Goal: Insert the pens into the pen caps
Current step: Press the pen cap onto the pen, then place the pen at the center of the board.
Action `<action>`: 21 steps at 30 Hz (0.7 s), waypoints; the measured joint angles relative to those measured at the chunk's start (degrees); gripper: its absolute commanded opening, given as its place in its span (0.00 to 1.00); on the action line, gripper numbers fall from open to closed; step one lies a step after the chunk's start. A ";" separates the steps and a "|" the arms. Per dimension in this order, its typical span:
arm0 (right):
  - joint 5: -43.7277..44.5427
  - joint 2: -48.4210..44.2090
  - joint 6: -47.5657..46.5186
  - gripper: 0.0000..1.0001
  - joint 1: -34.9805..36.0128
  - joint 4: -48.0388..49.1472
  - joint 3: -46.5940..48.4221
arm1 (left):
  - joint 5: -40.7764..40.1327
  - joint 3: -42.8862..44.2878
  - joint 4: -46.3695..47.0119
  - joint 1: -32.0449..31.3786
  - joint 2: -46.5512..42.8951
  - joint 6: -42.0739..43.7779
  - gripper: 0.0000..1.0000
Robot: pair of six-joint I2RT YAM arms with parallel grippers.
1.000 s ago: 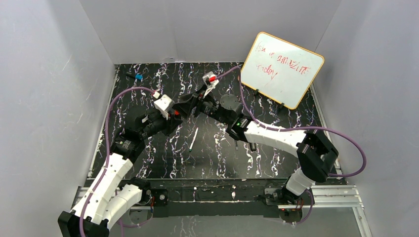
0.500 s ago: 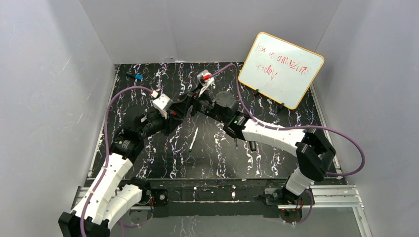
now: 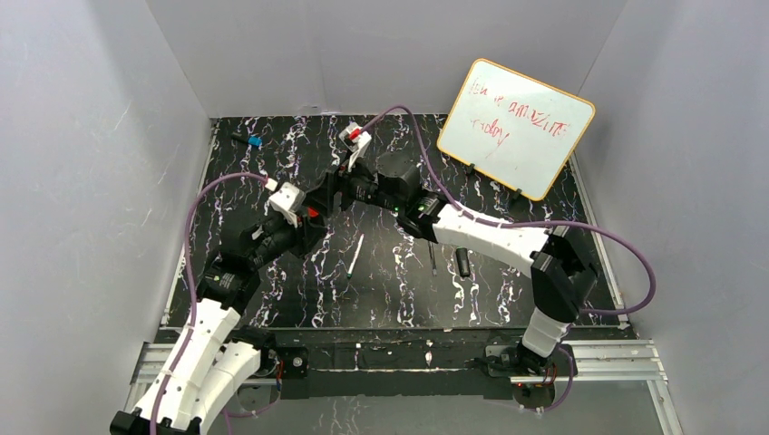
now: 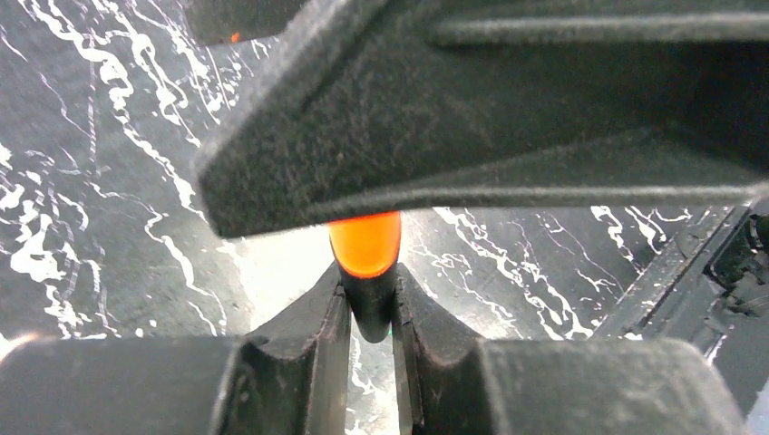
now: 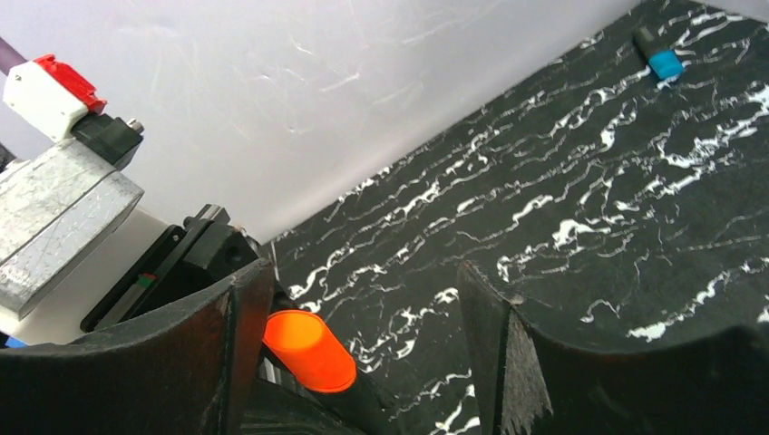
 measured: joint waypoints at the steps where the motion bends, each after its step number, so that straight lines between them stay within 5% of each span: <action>1: -0.42 0.39 -0.17 0.80 -0.28 -0.98 0.46 | 0.04 -0.85 0.57 0.00 -0.04 -0.66 0.00; 13: 2.45 4.85 -0.87 0.80 -9.81 -7.56 2.40 | 3.82 -4.22 5.77 -0.46 -2.25 -2.97 0.00; 21: 2.86 0.48 0.35 0.81 -16.57 -5.73 -2.34 | -1.51 -2.62 4.44 -0.50 6.47 -2.93 0.00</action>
